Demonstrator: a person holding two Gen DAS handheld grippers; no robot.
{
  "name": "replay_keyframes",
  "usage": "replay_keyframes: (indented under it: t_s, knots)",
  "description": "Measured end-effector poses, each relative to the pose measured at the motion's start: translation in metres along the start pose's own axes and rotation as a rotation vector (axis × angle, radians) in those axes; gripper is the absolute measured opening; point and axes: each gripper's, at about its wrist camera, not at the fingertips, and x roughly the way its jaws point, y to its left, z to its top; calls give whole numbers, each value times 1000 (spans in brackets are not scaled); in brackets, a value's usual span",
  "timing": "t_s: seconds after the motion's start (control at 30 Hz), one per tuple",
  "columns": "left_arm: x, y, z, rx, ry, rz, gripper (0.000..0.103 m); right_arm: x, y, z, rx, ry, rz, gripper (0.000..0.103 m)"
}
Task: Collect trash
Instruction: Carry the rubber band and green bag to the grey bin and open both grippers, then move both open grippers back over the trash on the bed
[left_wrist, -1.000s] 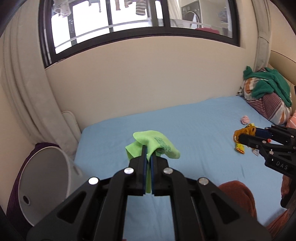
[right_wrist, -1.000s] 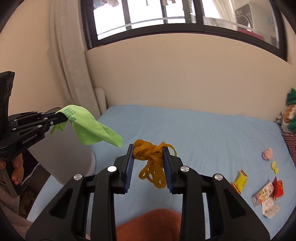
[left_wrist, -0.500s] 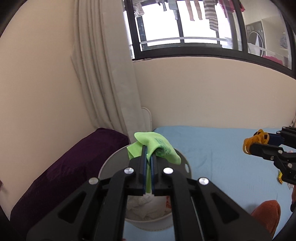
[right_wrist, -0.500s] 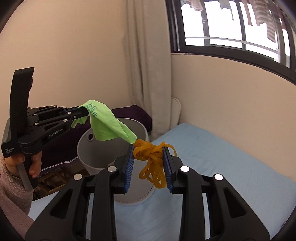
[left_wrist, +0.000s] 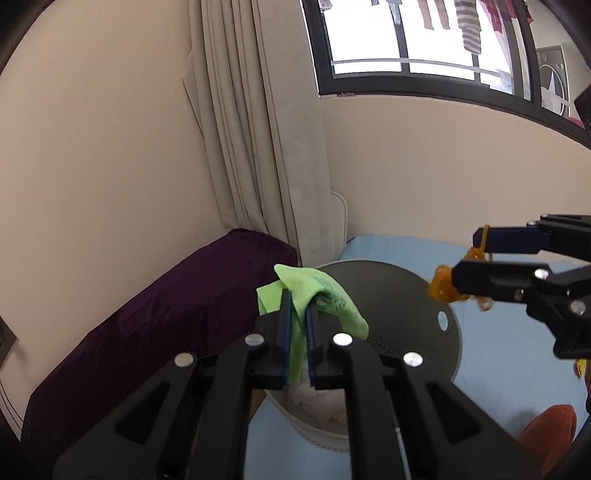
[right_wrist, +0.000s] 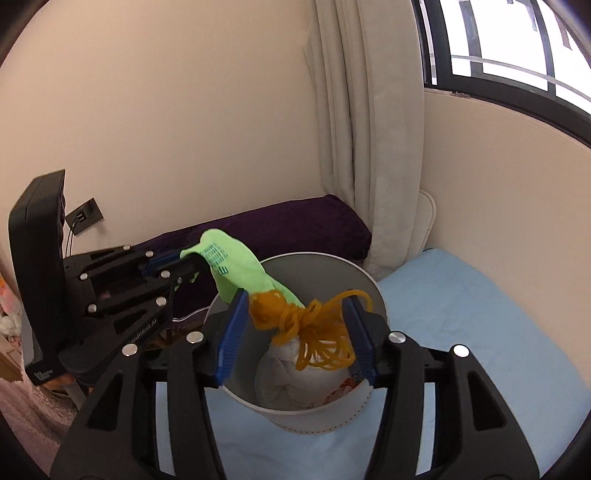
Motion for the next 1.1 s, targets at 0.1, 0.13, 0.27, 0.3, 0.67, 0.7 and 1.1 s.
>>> replay_keyframes:
  t_s: [0.1, 0.13, 0.27, 0.3, 0.67, 0.7, 1.1]
  knots:
    - [7, 3, -4, 6, 26, -5, 48, 9, -1, 6, 18, 1, -1, 51]
    - [5, 2, -6, 13, 13, -1, 60, 10, -2, 5, 20, 1, -3, 52]
    - [-2, -3, -5, 48, -39, 17, 78, 13, -9, 2, 41, 5, -4, 52]
    - [-2, -3, -5, 46, -37, 12, 78, 12, -9, 1, 47, 5, -2, 52]
    - [-5, -15, -2, 65, -41, -4, 78, -5, -23, -16, 83, -19, -41, 53]
    - [-6, -19, -2, 73, -44, -11, 78, -10, -25, -22, 82, -25, -59, 54]
    - [-8, -122, -6, 256, -77, -231, 78, -115, -74, -128, 213, -102, -423, 62]
